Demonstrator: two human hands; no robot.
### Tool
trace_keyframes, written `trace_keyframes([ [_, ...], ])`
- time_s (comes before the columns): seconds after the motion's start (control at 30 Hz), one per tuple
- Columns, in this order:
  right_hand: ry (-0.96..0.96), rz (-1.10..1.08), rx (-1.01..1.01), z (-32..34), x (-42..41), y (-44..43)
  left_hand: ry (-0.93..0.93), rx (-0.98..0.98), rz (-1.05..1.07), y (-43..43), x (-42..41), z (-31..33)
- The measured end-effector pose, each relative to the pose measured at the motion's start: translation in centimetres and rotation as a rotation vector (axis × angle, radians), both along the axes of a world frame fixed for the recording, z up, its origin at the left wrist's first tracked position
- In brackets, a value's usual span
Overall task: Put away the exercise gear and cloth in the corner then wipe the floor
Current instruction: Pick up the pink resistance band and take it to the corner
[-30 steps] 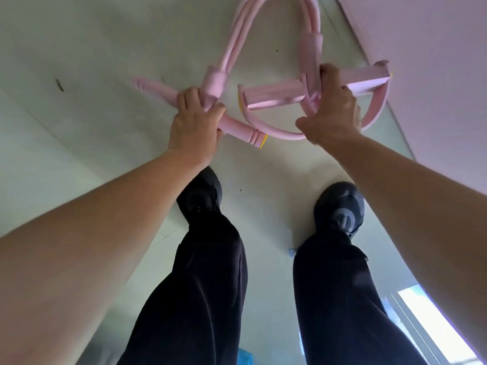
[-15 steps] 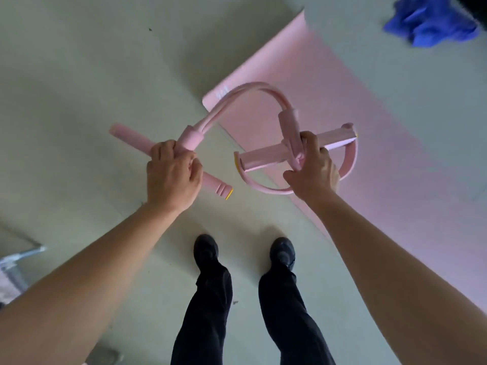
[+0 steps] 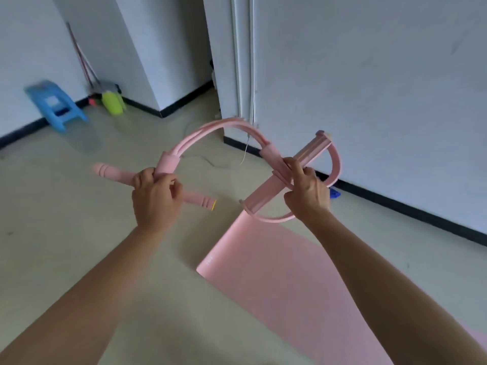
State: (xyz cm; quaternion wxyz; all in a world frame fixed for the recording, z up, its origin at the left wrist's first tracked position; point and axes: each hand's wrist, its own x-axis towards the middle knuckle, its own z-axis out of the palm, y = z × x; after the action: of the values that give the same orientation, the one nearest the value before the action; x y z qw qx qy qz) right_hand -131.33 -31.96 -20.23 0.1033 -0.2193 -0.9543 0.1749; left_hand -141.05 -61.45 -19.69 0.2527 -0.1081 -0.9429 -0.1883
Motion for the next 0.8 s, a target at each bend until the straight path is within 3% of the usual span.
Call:
trace_keyframes([
  [0.17, 0.148, -0.099, 0.057, 5.4, 2.9, -0.2, 0.088, 0.077, -0.133, 2.9, -0.4, 5.7],
  [0.4, 0.19, -0.36, 0.113, 5.9, 13.7, -1.8, 0.031, 0.162, -0.455, 9.1, 3.4, 5.8],
  [0.8, 0.174, -0.85, 0.274, 7.2, 45.3, -2.0, -0.078, 0.174, -1.095, 23.4, 29.8, 6.0],
])
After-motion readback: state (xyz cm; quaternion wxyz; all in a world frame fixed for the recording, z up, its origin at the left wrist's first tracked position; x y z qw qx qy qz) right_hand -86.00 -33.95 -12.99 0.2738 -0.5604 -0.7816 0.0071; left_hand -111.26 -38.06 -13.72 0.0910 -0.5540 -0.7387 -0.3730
